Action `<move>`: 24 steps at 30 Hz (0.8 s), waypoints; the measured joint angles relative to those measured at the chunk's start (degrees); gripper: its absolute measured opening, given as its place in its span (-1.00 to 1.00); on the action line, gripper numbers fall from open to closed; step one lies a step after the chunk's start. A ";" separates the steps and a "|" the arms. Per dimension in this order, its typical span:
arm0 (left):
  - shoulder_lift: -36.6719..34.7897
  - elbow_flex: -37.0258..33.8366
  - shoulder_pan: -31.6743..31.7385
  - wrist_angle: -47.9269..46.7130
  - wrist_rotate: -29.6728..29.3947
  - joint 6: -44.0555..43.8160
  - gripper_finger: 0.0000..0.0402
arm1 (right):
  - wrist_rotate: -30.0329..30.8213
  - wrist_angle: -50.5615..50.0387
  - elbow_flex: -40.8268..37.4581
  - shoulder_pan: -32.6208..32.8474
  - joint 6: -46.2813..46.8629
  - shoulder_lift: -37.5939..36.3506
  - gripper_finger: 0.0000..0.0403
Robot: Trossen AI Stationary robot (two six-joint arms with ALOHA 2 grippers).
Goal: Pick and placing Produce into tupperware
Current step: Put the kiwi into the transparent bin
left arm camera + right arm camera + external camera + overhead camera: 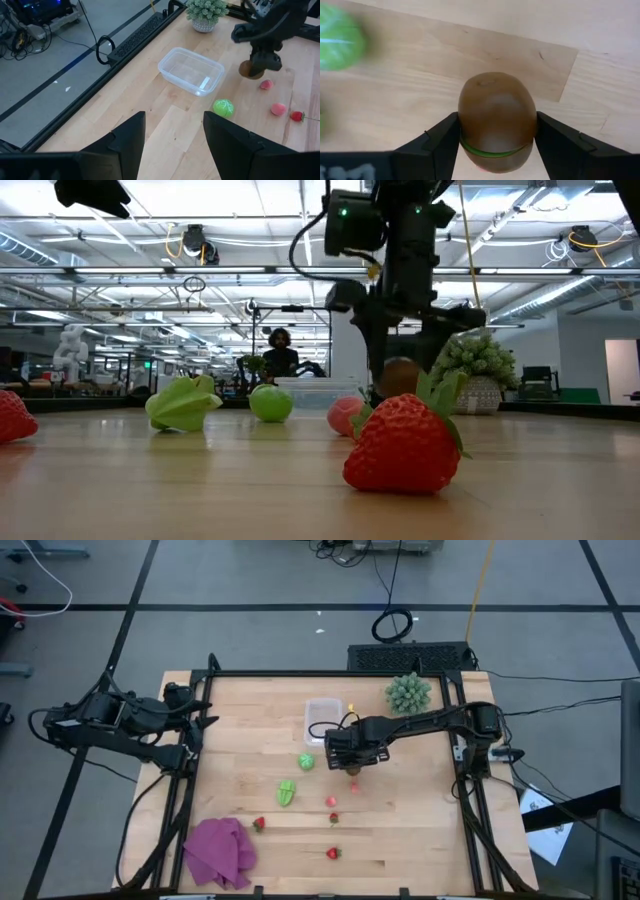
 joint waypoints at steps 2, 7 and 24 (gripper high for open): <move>-0.02 0.00 -0.01 0.00 -0.01 0.00 0.02 | 0.02 0.90 0.00 -0.09 0.02 -1.32 0.10; 0.00 0.00 -0.02 0.00 -0.01 0.00 0.02 | 0.21 9.03 0.00 -0.28 -0.48 -4.73 0.11; 0.01 0.00 -0.01 -0.01 0.00 0.00 0.02 | 0.02 34.43 0.42 -5.43 -13.56 -5.93 0.10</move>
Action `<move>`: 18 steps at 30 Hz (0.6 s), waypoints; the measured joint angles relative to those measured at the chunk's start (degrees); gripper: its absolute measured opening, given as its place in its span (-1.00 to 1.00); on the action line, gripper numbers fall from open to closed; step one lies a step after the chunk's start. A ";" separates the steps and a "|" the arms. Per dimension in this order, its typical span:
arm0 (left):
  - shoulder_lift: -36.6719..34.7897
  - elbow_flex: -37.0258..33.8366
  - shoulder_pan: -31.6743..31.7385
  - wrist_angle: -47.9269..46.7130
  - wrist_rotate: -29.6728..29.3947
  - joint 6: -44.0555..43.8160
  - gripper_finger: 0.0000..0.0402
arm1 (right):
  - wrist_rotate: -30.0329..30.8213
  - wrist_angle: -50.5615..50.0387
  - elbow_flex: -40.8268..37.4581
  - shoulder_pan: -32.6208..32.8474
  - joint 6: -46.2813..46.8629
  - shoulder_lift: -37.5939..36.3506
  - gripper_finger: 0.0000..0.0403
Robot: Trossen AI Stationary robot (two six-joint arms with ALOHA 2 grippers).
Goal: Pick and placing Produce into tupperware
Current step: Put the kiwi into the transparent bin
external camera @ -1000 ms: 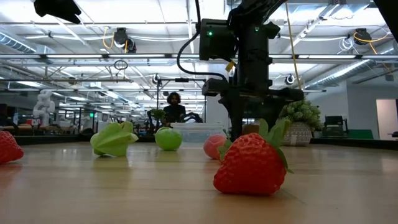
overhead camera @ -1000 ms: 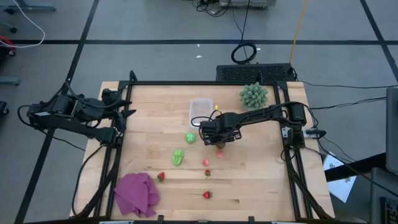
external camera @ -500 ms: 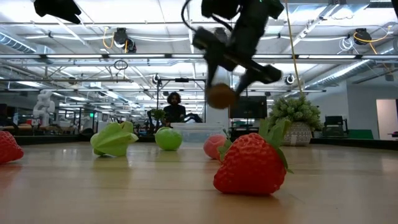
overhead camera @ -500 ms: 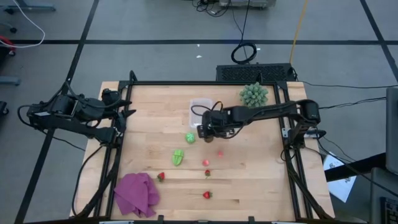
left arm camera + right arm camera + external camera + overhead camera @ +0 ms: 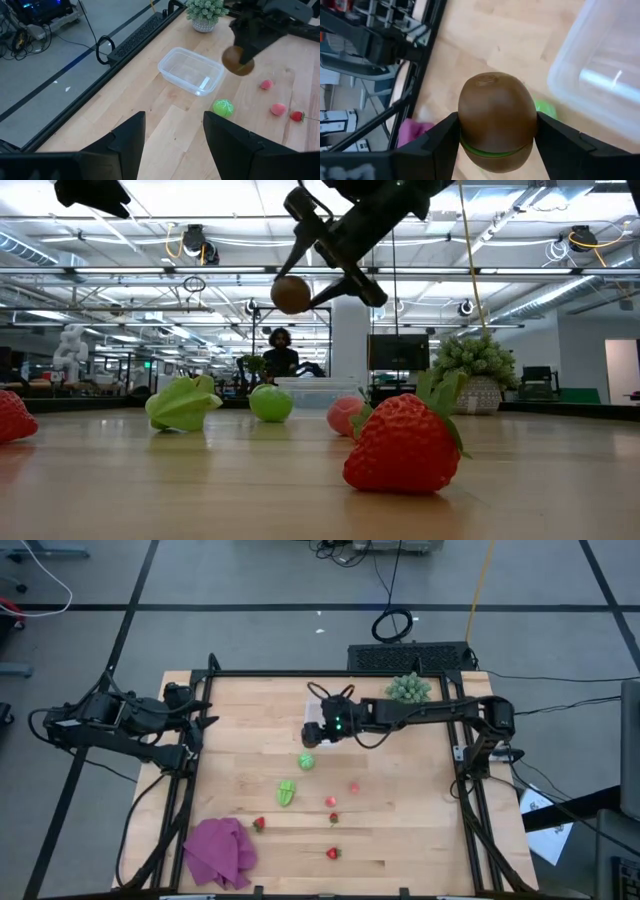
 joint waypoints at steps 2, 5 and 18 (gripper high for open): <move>0.00 0.00 0.00 0.01 0.00 0.00 0.02 | -0.01 -0.25 0.00 -1.29 -1.13 0.00 0.10; 0.00 0.00 -0.01 0.00 0.00 0.00 0.02 | -0.08 -0.24 0.00 -3.16 -2.70 0.00 0.10; 0.00 0.00 0.01 0.01 0.00 0.00 0.02 | -1.56 -5.64 0.00 -6.39 -6.88 -0.02 0.11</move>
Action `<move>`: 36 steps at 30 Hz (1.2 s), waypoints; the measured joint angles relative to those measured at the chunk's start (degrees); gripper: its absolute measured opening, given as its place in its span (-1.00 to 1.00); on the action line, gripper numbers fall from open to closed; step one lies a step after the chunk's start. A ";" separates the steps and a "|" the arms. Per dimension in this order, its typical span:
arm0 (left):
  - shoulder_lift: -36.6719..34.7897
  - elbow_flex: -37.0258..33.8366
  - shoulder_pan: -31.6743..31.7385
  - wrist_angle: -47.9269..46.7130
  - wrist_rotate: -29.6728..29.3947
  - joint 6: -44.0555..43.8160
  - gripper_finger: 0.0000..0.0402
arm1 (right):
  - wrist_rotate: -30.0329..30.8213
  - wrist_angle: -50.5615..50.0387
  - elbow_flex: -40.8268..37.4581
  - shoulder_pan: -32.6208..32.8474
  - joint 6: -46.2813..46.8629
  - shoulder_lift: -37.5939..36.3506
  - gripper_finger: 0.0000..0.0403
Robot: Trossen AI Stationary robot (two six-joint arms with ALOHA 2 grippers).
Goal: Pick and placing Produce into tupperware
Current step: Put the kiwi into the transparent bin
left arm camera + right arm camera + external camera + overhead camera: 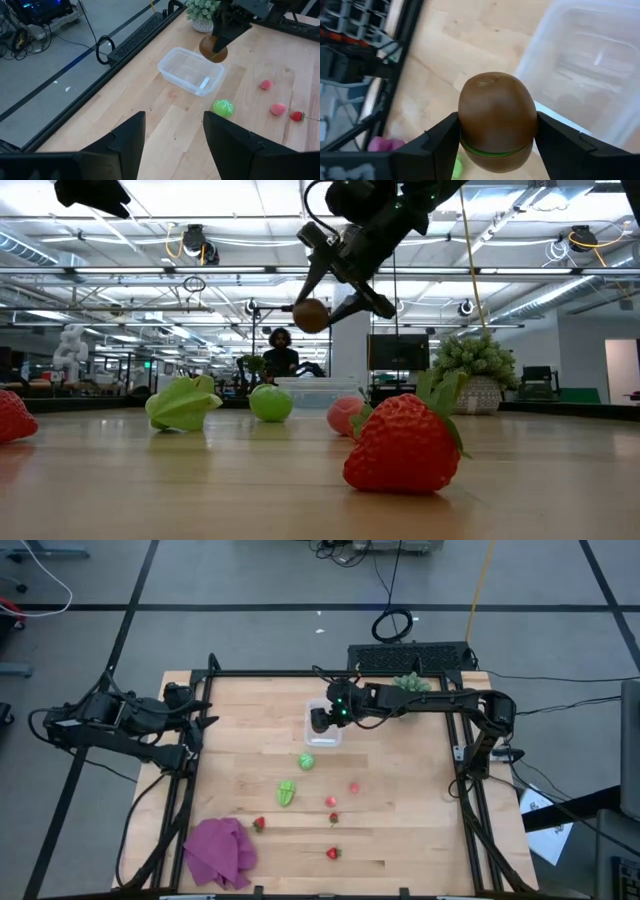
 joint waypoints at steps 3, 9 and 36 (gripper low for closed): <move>0.00 0.00 -0.02 0.01 0.00 0.00 0.02 | 0.16 -0.55 0.00 0.02 -0.58 0.00 0.11; 0.00 0.00 -0.01 0.01 0.00 0.00 0.02 | 0.27 -0.79 0.02 0.00 -0.84 1.13 0.12; 0.00 0.00 0.00 0.01 0.00 0.00 0.02 | 0.36 -1.57 -0.09 -2.35 -4.01 5.56 0.12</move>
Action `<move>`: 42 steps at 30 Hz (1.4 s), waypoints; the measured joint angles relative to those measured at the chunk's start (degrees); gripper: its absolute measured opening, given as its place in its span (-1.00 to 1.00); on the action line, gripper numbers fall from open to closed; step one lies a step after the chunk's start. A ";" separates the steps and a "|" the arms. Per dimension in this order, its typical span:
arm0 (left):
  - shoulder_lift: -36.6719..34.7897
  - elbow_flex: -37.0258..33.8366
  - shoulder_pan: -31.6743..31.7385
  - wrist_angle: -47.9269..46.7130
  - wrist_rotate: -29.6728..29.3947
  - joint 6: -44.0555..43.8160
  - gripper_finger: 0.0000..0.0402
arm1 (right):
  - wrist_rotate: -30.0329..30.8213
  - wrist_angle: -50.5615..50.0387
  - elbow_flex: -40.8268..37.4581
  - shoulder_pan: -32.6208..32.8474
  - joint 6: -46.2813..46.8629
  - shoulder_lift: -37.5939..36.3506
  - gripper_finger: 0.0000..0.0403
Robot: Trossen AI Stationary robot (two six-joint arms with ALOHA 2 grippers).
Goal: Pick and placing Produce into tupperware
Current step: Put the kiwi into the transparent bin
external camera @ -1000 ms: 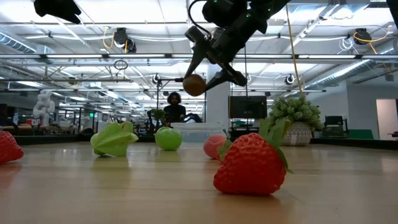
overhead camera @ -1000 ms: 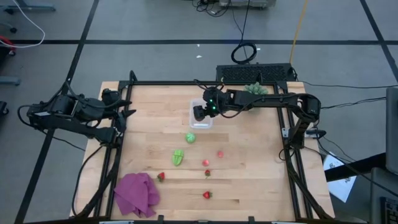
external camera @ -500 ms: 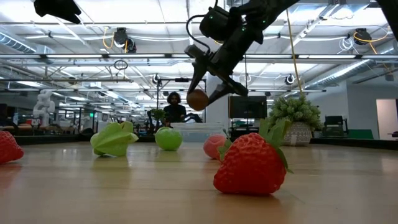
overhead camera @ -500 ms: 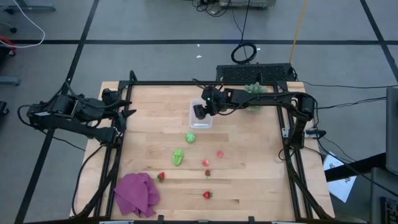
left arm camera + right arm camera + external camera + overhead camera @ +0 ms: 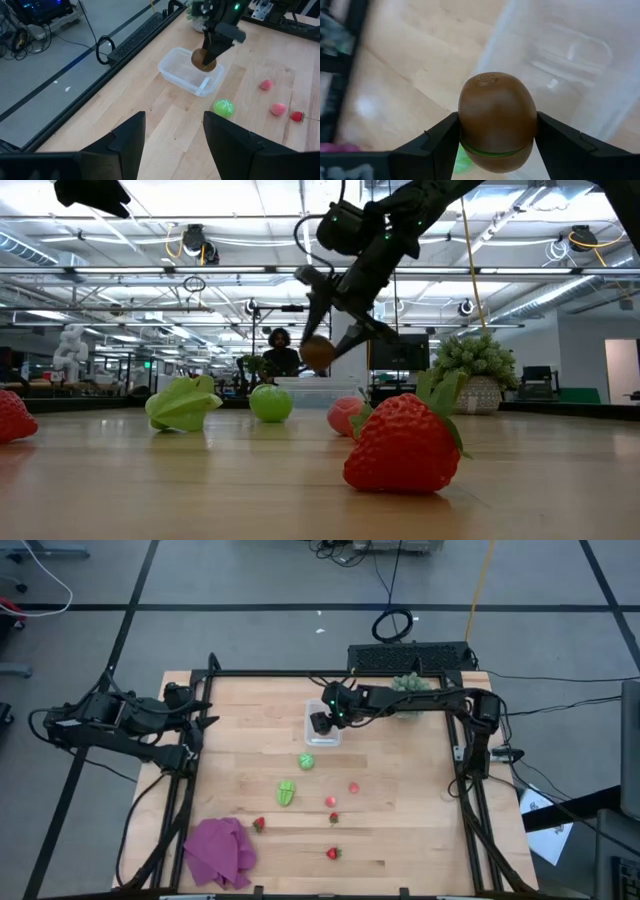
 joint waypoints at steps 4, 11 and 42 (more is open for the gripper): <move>0.00 0.00 0.00 0.00 0.00 0.00 0.02 | -0.26 1.55 0.24 -0.36 -0.05 1.52 0.12; -0.02 0.00 -0.02 0.00 0.00 0.00 0.02 | -0.34 2.94 0.14 -0.75 -1.09 3.37 0.12; 0.00 0.00 -0.01 -0.02 0.00 0.00 0.02 | -1.94 6.05 0.09 -1.94 -5.82 3.79 0.11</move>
